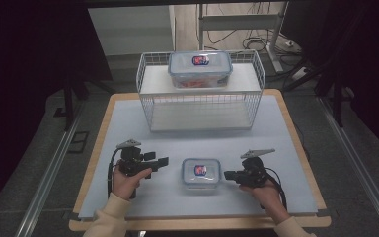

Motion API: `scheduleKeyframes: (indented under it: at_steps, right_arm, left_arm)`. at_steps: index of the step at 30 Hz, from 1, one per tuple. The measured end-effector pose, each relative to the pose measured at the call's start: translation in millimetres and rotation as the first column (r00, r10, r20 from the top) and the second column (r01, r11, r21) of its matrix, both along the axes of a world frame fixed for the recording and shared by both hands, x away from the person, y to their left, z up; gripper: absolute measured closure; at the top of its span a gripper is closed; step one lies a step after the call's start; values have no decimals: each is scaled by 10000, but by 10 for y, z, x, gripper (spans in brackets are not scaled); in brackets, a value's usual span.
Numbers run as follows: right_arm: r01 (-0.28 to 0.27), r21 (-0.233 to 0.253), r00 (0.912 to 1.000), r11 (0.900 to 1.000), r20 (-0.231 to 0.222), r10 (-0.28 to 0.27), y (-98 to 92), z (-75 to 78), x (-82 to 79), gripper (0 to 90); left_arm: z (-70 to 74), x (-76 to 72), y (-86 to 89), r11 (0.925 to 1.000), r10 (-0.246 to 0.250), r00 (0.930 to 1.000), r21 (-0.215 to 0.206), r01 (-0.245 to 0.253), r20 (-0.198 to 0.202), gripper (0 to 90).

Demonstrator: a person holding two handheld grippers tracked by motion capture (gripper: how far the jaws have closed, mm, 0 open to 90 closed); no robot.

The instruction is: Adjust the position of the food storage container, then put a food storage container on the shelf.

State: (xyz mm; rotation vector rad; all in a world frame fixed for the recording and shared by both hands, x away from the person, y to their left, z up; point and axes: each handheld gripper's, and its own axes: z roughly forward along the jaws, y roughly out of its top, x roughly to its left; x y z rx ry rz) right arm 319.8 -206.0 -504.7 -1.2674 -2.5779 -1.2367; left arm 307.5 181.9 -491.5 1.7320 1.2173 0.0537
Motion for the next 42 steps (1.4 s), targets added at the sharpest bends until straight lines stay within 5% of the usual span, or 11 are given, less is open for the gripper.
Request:
scheduleKeyframes:
  at_steps: [11, 20, 31, 42]
  right_arm:
    - [-1240, -285, 9923, 9919, -85, 1238, 90, -39, -329, 890]
    - [-1295, -232, 9915, 9913, -110, 1293, 83, -58, -349, 854]
    - [-893, 463, 9960, 9949, -57, 896, -52, -14, -284, 463]
    - [-703, 987, 9975, 9926, -18, 708, -112, 53, -242, 338]
  left_arm:
    - [1, -4, -5, 10000, -53, 10000, 75, 53, 12, 273]
    - [11, -43, -45, 9998, -197, 9998, 36, 198, -70, 265]
    - [-66, -103, -126, 9990, -400, 9968, -226, 385, -691, 207]
    - [-85, -152, -190, 9969, -750, 9935, -309, 726, -853, 187]
